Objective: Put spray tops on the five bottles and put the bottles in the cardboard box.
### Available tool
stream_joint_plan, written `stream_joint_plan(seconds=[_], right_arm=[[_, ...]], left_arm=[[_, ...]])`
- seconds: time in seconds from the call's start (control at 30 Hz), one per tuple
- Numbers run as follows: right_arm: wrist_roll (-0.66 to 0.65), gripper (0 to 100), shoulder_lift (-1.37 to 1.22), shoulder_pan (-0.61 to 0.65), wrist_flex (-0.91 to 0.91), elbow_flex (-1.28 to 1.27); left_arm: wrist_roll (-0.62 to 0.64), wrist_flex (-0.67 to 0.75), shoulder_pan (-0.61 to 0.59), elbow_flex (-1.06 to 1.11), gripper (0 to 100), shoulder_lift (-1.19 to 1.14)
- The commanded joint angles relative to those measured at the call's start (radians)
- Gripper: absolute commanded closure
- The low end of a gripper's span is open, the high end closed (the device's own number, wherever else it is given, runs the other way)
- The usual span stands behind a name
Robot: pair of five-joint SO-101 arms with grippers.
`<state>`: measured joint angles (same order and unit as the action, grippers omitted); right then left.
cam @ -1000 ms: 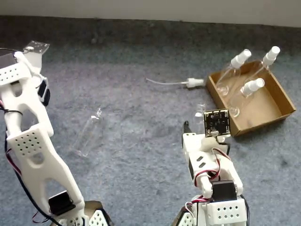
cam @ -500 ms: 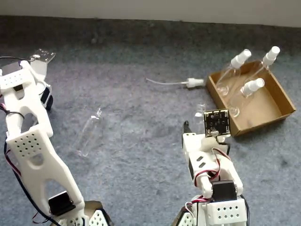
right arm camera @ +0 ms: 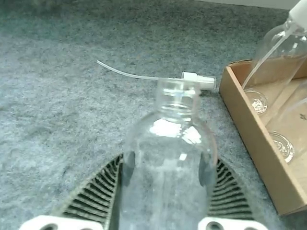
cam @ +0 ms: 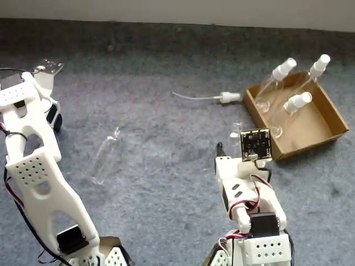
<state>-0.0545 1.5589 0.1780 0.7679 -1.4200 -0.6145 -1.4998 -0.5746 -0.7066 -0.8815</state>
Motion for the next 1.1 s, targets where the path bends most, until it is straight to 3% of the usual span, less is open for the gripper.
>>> stream_joint_plan(seconds=[0.0, 0.5, 0.73, 1.07], right_arm=[[-0.003, 85.8, 0.008, -0.005, -0.027, 0.013], [-0.003, 85.8, 0.008, -0.005, -0.027, 0.013], [-0.003, 85.8, 0.008, -0.005, -0.027, 0.013], [-0.003, 85.8, 0.008, -0.005, -0.027, 0.013]], left_arm=[[-0.011, -0.058, -0.008, -0.001, 89, 0.015], [-0.011, -0.063, -0.018, -0.077, 89, 0.016], [-0.011, -0.236, -0.031, -0.185, 89, 0.012], [-0.011, -0.218, -0.025, -0.156, 89, 0.005]])
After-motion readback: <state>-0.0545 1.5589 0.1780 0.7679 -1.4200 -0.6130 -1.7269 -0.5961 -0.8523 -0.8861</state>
